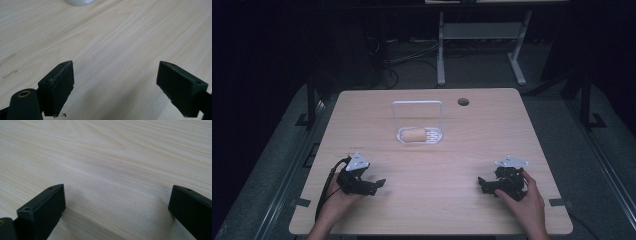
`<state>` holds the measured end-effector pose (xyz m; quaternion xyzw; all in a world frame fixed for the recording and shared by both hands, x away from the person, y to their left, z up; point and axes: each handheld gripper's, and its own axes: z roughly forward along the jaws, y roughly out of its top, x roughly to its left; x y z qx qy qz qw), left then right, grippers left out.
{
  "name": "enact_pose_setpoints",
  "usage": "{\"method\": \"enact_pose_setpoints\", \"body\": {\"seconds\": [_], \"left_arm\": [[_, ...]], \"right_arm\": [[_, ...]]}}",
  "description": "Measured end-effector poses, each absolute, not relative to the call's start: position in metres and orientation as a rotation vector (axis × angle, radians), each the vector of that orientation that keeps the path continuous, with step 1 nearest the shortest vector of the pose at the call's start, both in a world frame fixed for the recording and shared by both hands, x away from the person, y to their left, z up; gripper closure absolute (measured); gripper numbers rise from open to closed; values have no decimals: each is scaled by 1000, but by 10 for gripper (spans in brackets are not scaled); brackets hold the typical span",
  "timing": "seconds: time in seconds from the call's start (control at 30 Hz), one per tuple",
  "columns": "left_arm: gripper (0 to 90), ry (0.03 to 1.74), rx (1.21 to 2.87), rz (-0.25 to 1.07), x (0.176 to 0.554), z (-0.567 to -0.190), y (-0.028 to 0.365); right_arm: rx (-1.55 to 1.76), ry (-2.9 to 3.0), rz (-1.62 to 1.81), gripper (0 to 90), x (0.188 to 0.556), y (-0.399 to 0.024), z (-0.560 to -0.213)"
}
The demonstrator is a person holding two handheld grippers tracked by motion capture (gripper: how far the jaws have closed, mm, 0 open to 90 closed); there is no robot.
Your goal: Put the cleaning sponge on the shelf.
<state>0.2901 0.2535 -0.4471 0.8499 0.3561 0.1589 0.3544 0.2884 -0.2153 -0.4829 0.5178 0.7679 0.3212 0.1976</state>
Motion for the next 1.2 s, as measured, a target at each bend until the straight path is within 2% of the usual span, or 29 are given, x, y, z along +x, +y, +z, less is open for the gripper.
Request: {"method": "enact_pose_setpoints", "body": {"seconds": [0.63, 1.2], "left_arm": [[132, 966, 2204, 405, 261, -468, 281], [128, 943, 2181, 407, 258, -475, 284]], "right_arm": [[1449, 2151, 897, 6, 288, -215, -483], [1449, 2151, 897, 6, 288, -215, -483]]}}
